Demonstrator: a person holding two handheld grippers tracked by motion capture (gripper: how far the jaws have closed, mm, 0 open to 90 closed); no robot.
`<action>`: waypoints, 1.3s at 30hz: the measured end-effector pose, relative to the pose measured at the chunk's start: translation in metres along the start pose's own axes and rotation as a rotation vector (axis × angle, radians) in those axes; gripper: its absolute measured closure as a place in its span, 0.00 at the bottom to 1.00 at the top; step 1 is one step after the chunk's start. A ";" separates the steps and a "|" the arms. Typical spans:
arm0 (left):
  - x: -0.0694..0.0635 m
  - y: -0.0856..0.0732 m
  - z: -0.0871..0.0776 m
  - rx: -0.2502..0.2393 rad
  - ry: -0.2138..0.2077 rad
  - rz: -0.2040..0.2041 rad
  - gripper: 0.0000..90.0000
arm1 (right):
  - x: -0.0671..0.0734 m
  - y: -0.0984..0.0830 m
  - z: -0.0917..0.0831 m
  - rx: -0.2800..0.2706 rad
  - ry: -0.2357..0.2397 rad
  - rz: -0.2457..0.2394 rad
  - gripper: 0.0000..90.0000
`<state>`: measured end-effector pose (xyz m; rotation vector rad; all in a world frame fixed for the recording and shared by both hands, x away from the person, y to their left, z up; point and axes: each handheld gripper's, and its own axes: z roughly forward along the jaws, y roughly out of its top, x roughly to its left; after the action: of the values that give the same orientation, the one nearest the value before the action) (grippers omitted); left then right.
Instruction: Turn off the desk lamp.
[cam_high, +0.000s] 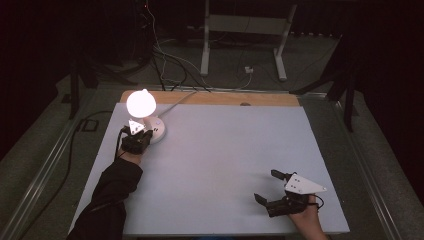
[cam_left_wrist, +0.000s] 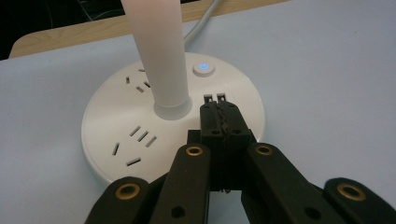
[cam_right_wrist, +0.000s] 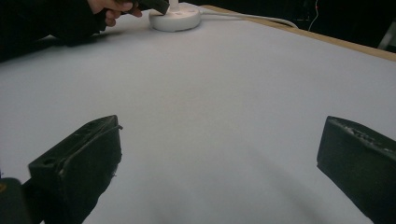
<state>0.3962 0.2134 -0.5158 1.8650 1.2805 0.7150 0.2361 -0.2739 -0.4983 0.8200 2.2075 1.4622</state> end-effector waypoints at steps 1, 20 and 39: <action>0.000 0.000 0.000 0.002 0.006 0.007 1.00 | 0.000 0.000 0.000 0.000 0.000 0.000 0.00; 0.003 0.013 -0.016 -0.070 0.001 -0.005 1.00 | 0.001 0.000 0.000 0.000 0.005 -0.001 0.00; 0.005 0.003 -0.005 -0.019 0.000 0.007 1.00 | 0.000 0.000 0.001 0.002 0.005 0.004 0.00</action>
<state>0.3958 0.2189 -0.5104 1.8545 1.2635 0.7285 0.2364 -0.2735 -0.4988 0.8224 2.2120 1.4658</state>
